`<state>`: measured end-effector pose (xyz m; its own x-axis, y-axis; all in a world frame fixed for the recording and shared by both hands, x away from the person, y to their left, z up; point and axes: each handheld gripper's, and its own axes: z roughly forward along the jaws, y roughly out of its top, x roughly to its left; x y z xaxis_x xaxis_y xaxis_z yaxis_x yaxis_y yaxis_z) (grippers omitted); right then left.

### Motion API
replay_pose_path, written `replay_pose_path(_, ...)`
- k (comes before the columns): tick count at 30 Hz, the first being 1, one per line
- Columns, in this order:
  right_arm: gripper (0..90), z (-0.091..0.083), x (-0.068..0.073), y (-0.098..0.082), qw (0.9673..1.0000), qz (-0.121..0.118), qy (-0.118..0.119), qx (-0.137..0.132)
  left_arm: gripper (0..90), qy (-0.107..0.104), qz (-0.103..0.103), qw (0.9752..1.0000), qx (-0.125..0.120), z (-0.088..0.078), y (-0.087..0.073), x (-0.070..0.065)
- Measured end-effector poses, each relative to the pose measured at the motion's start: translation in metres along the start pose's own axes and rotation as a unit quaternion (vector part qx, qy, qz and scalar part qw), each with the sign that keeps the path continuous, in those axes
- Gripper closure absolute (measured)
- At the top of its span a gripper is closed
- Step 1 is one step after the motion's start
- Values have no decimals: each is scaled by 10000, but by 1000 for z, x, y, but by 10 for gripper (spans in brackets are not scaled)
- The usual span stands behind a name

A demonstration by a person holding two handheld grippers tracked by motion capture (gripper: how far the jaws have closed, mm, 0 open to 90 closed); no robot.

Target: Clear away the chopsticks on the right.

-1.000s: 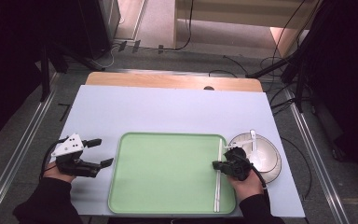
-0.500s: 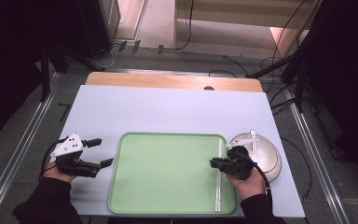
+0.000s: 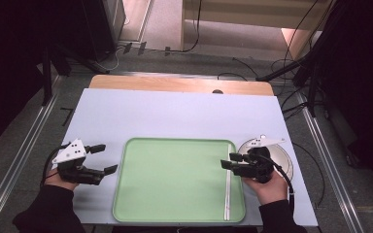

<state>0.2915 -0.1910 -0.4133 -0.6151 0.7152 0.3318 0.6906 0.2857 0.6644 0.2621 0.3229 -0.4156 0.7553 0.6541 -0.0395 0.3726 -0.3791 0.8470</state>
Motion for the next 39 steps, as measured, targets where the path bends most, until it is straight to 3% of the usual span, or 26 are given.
replay_pose_path(6, 410, -19, -10, 5, 9996, -17, -83, -275, 150, 30, -9, 10000, 0, -2, -1, -1)
replay_pose_path(12, 363, -34, -24, 7, 9992, 15, -139, -381, 151, 79, -50, 10000, -10, -7, -4, -2)
replay_pose_path(19, 331, -41, -40, 7, 9987, 171, -26, -472, 151, 109, -64, 9999, -1, -10, -6, -2)
replay_pose_path(39, 291, -63, -74, 4, 9953, 446, -380, -771, 151, 138, -85, 9999, 11, -14, -9, -4)
